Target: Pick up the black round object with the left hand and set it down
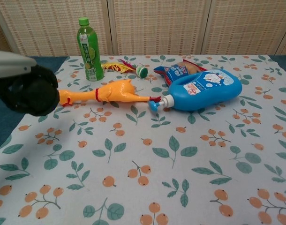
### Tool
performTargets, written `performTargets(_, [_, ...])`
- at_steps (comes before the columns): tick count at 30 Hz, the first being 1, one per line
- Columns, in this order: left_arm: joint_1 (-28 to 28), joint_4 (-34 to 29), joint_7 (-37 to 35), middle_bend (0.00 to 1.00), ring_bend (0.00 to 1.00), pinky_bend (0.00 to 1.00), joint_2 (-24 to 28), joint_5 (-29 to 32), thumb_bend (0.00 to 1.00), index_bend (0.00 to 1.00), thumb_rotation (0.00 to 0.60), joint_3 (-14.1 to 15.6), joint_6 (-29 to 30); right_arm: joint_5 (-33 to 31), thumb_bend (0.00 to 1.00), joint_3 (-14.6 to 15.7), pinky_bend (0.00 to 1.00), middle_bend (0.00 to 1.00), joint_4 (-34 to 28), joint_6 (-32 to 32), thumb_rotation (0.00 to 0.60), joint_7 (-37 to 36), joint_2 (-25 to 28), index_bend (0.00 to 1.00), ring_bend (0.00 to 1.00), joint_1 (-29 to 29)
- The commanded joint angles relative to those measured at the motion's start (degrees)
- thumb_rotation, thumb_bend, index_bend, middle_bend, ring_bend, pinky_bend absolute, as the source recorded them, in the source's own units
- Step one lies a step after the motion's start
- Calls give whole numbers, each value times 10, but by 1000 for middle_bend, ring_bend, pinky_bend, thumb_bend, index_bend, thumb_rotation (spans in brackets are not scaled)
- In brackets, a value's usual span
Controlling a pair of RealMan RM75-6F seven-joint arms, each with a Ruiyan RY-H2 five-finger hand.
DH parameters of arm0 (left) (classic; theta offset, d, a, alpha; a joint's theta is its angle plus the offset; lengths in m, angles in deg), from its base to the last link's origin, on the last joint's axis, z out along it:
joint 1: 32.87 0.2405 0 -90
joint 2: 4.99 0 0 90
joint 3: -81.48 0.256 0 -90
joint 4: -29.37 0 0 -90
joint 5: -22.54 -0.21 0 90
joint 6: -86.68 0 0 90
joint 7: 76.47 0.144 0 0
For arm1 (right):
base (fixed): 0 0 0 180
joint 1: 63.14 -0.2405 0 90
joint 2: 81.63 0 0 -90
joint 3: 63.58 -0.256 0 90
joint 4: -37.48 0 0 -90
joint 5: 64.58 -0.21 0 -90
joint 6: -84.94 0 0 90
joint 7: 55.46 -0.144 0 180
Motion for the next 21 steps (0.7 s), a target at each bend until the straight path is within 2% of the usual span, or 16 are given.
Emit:
performTargets(1, [-2, 10, -22, 719, 578, 756, -3, 33, 740, 692, 600, -25, -77, 1, 117, -1, 0, 0, 1, -8, 600, -6, 4, 0, 0, 4])
performTargets(6, [-14, -192, 27, 717, 578, 758, 155, -8, 738, 691, 600, -63, 0, 6, 118, 0, 0, 0, 2, -14, 600, -13, 5, 0, 0, 6])
performTargets(8, [-8, -247, 33, 717, 578, 759, 194, -22, 734, 691, 600, -76, 27, 6, 118, -1, 0, 0, 3, -17, 600, -13, 6, 0, 0, 7])
performTargets(10, [0, -266, 25, 717, 578, 757, 211, -40, 730, 691, 600, -79, 32, 5, 117, -1, 0, 0, 3, -17, 600, -15, 6, 0, 0, 7])
performTargets(12, [13, -241, 14, 713, 574, 743, 201, -76, 731, 690, 600, -70, 20, 4, 118, -2, 0, 0, 4, -17, 600, -15, 6, 0, 0, 7])
performTargets(14, [26, -192, -4, 709, 567, 730, 166, -88, 731, 690, 600, -55, -4, 1, 118, -3, 0, 0, 3, -15, 600, -12, 5, 0, 0, 7])
performTargets(18, [23, -29, -55, 708, 565, 724, 56, -37, 730, 689, 600, -32, -121, 1, 118, -3, 0, 0, 0, -5, 600, -3, 1, 0, 0, 4])
performTargets(20, [20, 31, -59, 708, 565, 721, 21, -23, 733, 689, 600, -34, -140, 0, 118, -2, 0, 0, 0, 0, 600, 3, 0, 0, 0, 3])
performTargets(21, [20, 38, -59, 708, 565, 722, 17, -25, 736, 690, 600, -36, -136, 0, 117, -2, 0, 0, 0, 0, 600, 4, -1, 0, 0, 3])
